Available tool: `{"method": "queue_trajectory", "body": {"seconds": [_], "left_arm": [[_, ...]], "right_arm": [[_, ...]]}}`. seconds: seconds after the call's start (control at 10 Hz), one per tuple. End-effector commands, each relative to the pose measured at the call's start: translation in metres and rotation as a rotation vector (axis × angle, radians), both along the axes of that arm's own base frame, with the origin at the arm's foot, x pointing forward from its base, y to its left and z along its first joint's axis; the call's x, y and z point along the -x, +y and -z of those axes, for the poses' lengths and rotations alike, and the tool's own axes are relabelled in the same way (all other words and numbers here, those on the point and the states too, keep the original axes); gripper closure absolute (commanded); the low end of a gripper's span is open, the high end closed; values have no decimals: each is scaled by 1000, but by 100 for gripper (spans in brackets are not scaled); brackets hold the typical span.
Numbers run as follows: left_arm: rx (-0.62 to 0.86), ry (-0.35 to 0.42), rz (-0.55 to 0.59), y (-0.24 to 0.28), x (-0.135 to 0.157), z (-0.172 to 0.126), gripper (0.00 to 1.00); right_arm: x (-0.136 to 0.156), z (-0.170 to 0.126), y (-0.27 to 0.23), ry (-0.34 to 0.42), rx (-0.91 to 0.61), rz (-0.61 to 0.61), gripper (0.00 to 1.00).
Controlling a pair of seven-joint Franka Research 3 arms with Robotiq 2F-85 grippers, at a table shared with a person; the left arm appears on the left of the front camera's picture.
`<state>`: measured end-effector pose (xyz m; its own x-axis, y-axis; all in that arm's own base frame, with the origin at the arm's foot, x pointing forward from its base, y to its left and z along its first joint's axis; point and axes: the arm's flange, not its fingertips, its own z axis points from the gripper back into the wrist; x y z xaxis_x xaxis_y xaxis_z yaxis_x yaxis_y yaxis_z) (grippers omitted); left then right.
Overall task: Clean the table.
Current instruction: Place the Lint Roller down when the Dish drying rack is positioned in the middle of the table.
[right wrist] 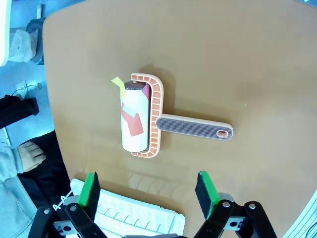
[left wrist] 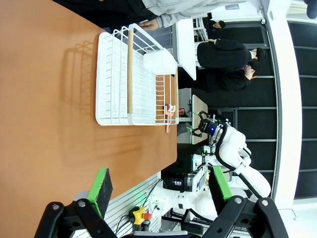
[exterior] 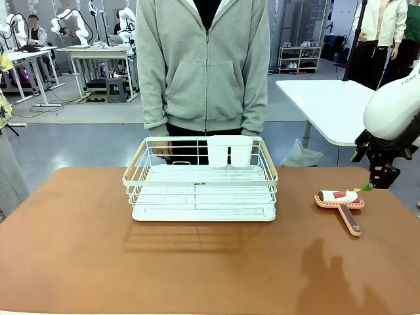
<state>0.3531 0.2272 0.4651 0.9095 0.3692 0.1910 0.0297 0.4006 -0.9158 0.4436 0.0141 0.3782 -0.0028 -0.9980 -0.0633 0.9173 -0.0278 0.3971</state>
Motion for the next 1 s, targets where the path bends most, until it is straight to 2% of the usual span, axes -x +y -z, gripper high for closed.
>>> {"method": "queue_trajectory", "body": {"seconds": [0.0, 0.9], "left_arm": [[6, -15, 1, 2, 1, -2, 0], [6, -15, 1, 2, 1, -2, 0]], "right_arm": [[0, -3, 2, -12, -1, -2, 0], [0, -3, 2, -12, -1, -2, 0]]}}
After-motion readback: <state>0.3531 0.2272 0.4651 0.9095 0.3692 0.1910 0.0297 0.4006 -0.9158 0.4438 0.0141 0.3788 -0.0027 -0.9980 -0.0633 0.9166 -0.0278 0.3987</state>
